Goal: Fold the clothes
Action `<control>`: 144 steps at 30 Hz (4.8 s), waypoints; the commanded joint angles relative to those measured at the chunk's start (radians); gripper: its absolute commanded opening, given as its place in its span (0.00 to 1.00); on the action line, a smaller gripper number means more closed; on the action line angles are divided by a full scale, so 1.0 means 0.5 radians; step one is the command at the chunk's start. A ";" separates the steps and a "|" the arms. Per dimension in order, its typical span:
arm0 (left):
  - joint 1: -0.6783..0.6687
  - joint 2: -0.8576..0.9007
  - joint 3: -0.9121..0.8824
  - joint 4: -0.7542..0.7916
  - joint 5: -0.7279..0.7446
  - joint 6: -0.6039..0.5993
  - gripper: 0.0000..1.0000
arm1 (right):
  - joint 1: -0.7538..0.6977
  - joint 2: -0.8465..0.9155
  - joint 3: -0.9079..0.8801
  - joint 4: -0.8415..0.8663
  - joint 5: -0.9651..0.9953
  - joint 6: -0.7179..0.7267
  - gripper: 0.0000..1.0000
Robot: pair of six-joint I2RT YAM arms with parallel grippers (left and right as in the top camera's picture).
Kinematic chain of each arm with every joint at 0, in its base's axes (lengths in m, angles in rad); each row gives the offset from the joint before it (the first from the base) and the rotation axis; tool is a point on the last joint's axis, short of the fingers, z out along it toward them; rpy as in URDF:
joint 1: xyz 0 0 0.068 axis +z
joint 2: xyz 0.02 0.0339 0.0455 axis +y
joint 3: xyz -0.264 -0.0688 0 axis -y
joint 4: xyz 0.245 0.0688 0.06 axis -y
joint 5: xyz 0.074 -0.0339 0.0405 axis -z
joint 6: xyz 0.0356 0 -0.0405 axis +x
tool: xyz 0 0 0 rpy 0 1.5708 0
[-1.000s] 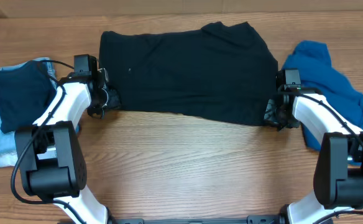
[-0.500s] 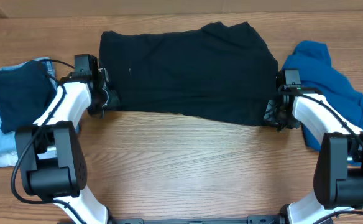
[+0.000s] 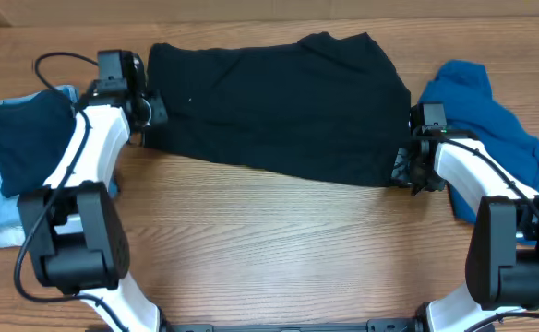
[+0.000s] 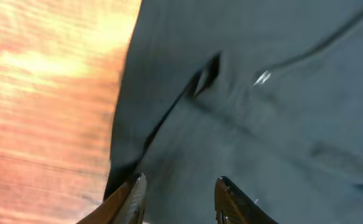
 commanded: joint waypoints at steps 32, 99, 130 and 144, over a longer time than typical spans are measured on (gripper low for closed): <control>0.001 0.255 0.014 -0.132 0.042 0.334 0.07 | -0.013 0.006 -0.012 -0.009 0.000 0.007 0.36; 0.208 0.253 0.014 -1.219 0.350 0.197 0.04 | 1.149 1.091 1.032 1.128 -0.712 -0.681 0.11; 0.179 0.253 -0.020 -1.190 -0.261 -0.205 0.06 | 0.936 0.908 1.330 0.852 -0.625 -0.623 0.26; 0.107 0.370 0.678 -0.383 0.266 0.113 0.04 | 0.883 0.098 1.330 -0.234 -0.545 -0.665 0.42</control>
